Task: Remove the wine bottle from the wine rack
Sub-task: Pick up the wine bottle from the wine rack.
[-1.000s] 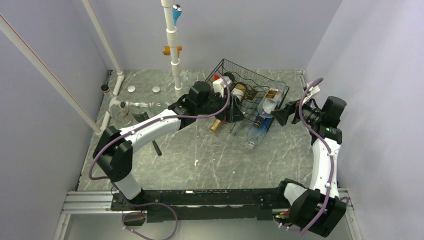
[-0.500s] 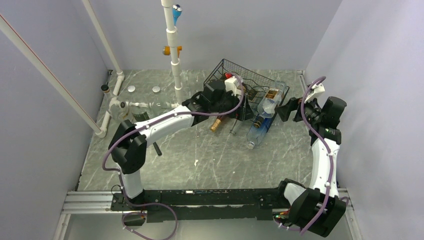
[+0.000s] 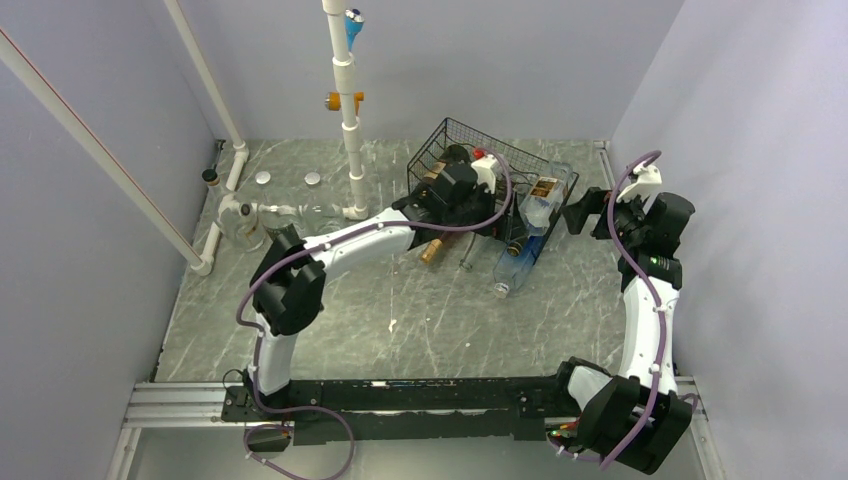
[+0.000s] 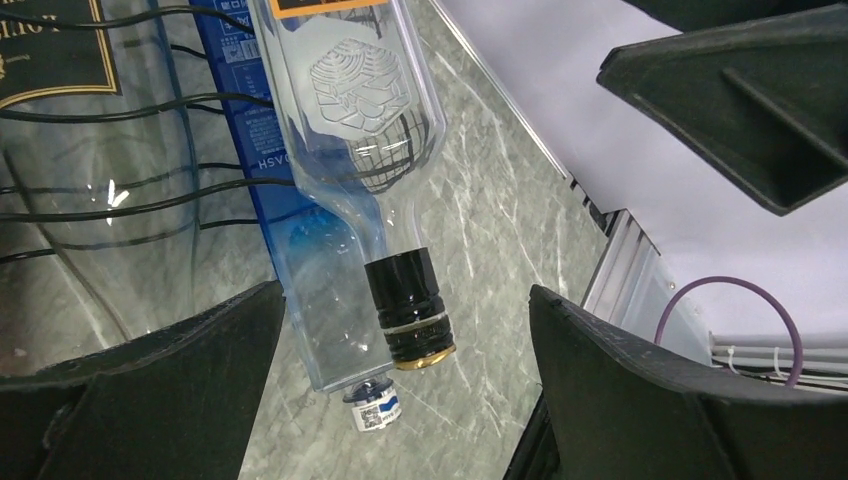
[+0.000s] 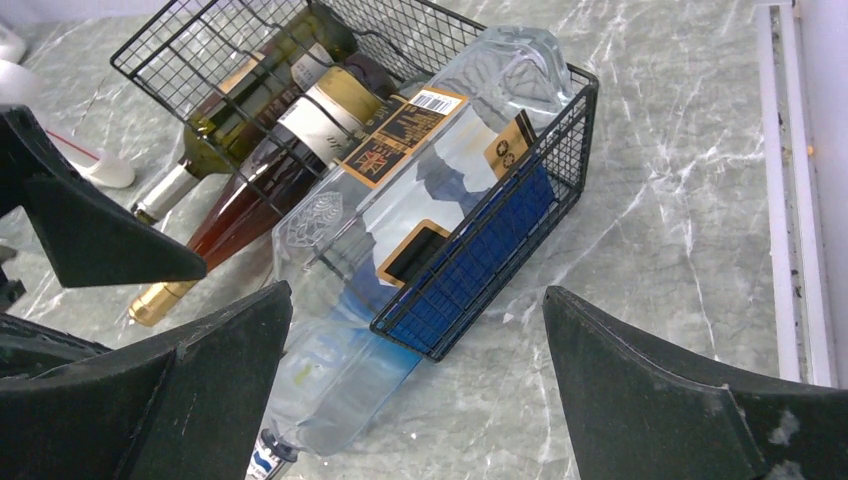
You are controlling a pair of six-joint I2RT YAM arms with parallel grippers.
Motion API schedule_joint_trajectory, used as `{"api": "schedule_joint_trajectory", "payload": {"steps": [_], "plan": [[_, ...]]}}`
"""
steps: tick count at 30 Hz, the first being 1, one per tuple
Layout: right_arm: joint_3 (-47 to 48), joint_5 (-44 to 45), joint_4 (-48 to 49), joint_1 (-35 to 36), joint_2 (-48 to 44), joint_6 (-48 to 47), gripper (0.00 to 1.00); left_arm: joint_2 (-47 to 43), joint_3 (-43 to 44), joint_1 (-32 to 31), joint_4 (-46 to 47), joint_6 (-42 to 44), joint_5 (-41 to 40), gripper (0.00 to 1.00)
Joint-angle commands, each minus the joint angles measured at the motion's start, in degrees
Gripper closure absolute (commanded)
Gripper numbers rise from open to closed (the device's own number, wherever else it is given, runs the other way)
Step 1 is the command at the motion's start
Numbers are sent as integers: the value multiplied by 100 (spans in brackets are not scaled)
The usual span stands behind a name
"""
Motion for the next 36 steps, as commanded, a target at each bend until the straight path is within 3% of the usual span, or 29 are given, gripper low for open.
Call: {"api": "schedule_joint_trajectory", "payload": {"steps": [1,6,9,24,36], "plan": [[-34,314,302,-22,-17,254,0,174,384,-164,23,-9,-316,5],[-56,351,343,-22,-6,318,0,393,620,-325,-140,-25,-751,13],[-61,379,347,-22,-1,330,0,579,794,-403,-251,-11,-976,23],[-52,363,349,-13,-24,341,0,1311,1909,-577,-1036,-76,-1596,46],[-61,361,358,-13,-49,345,0,1713,2382,-721,-1327,-46,-1789,47]]}}
